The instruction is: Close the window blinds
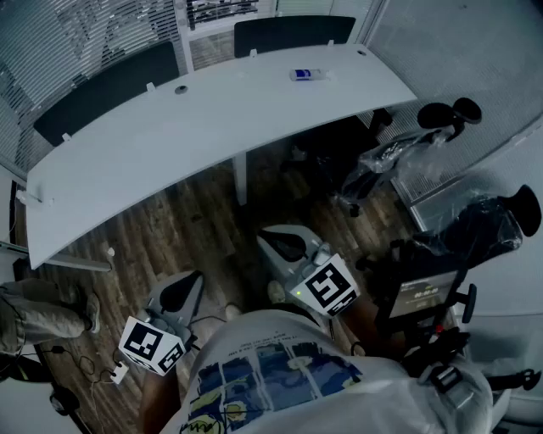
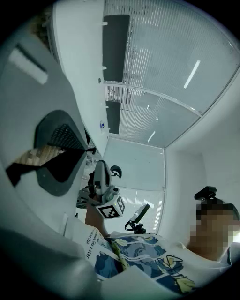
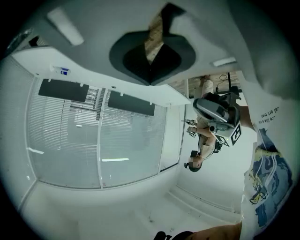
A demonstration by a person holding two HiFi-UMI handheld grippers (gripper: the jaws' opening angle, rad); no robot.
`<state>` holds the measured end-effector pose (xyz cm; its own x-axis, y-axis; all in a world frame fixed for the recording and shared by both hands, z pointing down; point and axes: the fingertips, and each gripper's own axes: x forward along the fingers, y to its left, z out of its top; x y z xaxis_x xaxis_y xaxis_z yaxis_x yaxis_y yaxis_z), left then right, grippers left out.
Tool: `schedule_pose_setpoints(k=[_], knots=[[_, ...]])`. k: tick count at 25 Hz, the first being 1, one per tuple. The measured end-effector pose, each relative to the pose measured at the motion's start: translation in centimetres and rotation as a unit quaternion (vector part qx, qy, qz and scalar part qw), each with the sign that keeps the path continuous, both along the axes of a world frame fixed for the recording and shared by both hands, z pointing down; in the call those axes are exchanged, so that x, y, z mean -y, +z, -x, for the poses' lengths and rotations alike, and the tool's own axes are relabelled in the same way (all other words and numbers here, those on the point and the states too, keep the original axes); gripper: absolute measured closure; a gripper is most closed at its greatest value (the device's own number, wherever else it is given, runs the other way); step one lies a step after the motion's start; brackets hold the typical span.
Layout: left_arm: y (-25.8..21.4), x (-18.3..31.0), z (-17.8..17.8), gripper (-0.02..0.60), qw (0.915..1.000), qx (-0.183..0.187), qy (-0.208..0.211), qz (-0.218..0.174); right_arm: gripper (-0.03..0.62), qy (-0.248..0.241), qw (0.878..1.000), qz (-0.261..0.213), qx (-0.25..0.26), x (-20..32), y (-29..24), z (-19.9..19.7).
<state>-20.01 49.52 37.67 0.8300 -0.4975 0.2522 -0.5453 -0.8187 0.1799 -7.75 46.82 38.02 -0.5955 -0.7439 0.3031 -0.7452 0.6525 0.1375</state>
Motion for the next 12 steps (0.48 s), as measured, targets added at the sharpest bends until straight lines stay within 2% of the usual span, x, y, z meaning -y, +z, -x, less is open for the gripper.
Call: schedule_pose_setpoints(k=[12], knots=[[0.0, 0.4, -1.2, 0.577, 0.9999, 0.004, 0.006, -0.008, 0.591, -0.004, 1.000, 0.007, 0.013, -0.2, 0.5, -0.6]])
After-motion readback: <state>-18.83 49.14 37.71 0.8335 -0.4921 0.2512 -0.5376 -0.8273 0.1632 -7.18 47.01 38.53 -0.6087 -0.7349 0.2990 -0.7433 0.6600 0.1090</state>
